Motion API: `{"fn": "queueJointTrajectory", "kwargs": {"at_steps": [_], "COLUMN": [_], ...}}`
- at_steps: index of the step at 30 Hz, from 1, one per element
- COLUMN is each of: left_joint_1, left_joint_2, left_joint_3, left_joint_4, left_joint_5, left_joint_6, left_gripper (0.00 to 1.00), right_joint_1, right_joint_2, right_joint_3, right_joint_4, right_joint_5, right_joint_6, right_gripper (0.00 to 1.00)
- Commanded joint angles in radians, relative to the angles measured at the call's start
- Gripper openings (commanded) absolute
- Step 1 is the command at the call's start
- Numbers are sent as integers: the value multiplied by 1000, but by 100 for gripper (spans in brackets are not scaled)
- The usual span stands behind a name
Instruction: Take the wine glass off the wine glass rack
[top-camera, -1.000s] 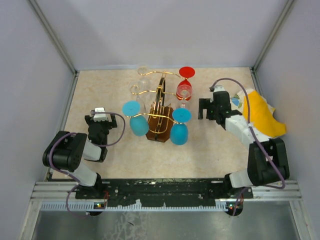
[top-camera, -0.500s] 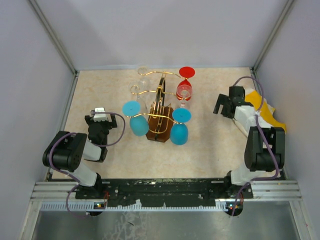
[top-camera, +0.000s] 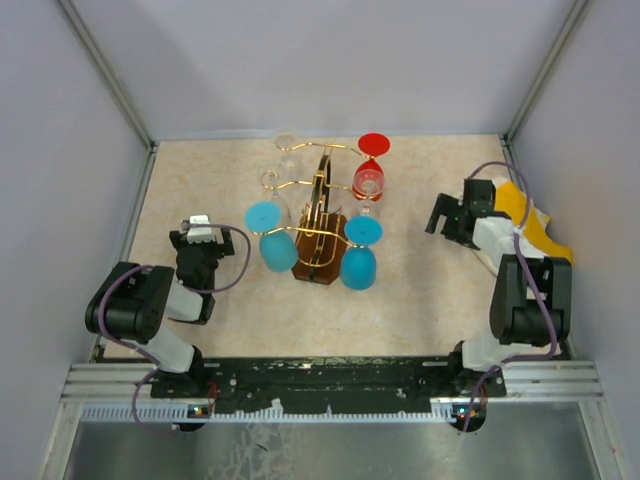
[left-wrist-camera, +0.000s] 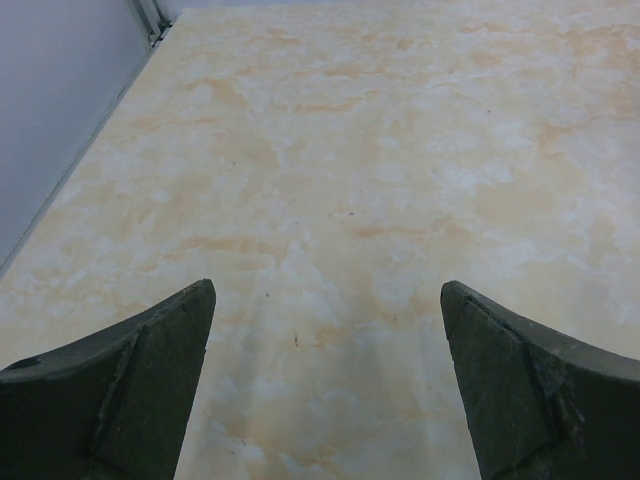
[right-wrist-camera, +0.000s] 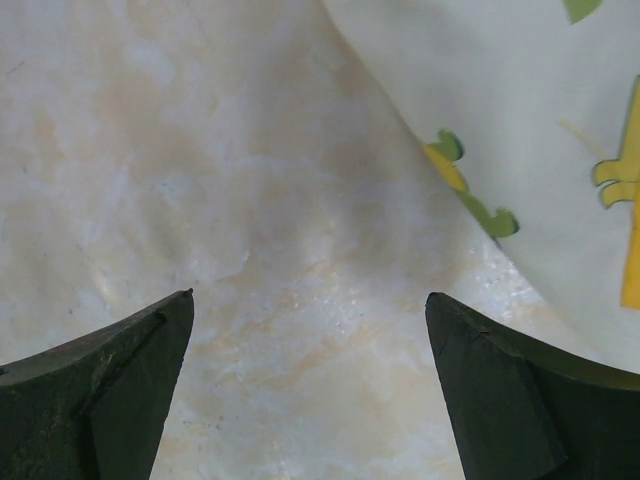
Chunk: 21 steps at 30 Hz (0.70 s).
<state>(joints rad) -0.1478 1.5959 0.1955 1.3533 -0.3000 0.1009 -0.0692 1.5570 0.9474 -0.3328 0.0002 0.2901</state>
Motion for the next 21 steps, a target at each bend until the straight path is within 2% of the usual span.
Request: {"fn": "queueJointTrajectory", "kwargs": {"at_steps": [1, 6, 12, 21], "left_joint_1": [5, 5, 5, 4], "left_joint_2": [10, 10, 10, 10], "left_joint_3": [12, 12, 12, 12], "left_joint_4": [26, 26, 26, 25], "left_joint_5": [5, 5, 5, 6], "left_joint_6": [-15, -15, -16, -15], "left_gripper": [100, 100, 100, 100], "right_joint_1": [1, 11, 83, 84], "right_joint_2": [-98, -152, -207, -211], "right_joint_3": [-48, -64, -56, 6], "right_joint_4": [91, 112, 97, -62], "right_joint_5": [-145, -206, -189, -147], "right_joint_6": [-16, -55, -63, -75], "right_gripper": [99, 99, 99, 99]}}
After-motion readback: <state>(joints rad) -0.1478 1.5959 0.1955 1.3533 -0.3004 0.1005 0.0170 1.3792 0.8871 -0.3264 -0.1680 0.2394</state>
